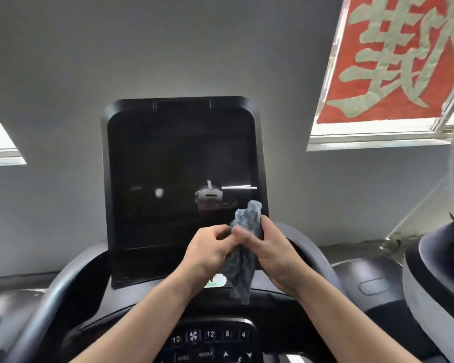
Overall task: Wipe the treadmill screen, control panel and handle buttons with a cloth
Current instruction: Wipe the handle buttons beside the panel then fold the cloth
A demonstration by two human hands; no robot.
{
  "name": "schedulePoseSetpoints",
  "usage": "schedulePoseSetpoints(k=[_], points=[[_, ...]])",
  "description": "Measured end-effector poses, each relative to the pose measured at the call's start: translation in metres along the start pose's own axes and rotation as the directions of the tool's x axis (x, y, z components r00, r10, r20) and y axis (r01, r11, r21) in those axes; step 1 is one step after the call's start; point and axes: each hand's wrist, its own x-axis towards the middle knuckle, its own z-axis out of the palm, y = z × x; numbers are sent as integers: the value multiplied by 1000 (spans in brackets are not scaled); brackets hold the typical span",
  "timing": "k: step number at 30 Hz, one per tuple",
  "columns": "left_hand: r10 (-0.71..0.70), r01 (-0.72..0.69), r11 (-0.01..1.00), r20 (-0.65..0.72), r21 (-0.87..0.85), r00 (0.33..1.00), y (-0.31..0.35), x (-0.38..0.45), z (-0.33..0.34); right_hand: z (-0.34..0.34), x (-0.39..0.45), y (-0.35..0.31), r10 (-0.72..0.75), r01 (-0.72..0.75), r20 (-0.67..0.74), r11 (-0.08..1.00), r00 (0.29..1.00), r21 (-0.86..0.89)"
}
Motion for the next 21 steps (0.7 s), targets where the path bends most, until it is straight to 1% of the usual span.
schedulePoseSetpoints(k=[3,5,7,9,10,11,12,13,14,15,16,17,18,19,20,21], points=[[-28,30,993,19,-115,999,5,5,12,-14,-3,1,-58,46,-67,984,996,-172],[-18,23,986,35,-168,999,8,12,17,-28,-2,-2,-108,61,-158,959,982,-278],[-19,38,966,76,-257,997,14,22,21,-42,-1,-5,-124,36,-263,948,957,-316],[-22,63,948,135,-312,991,22,32,28,-55,1,-5,-121,4,-368,953,922,-303],[-18,67,949,159,-309,987,24,37,33,-61,2,-4,-105,-6,-419,967,902,-255],[-12,68,949,180,-306,984,27,42,38,-67,4,-3,-80,0,-467,986,881,-169],[-9,76,945,207,-317,978,30,46,43,-73,6,-3,-39,19,-512,999,858,-44],[-27,113,930,243,-350,970,31,49,49,-79,6,-6,14,48,-534,994,845,101],[-67,185,902,299,-389,952,31,52,55,-84,4,-10,65,72,-539,971,840,229],[-104,268,871,380,-411,919,31,55,61,-89,-1,-15,104,93,-528,938,843,334],[-135,351,847,477,-399,868,30,58,66,-94,-7,-19,130,107,-512,907,849,407],[-152,408,848,582,-339,799,29,59,73,-98,-14,-23,150,110,-498,884,854,454],[-155,429,861,665,-272,731,28,61,79,-102,-20,-25,158,105,-489,878,858,468],[-151,420,881,711,-219,687,28,61,87,-106,-26,-26,156,101,-489,883,858,459],[-155,392,903,717,-175,679,29,62,95,-110,-32,-25,147,101,-495,893,856,440],[-160,349,927,700,-135,696,29,63,103,-114,-38,-25,134,111,-503,897,854,427]])
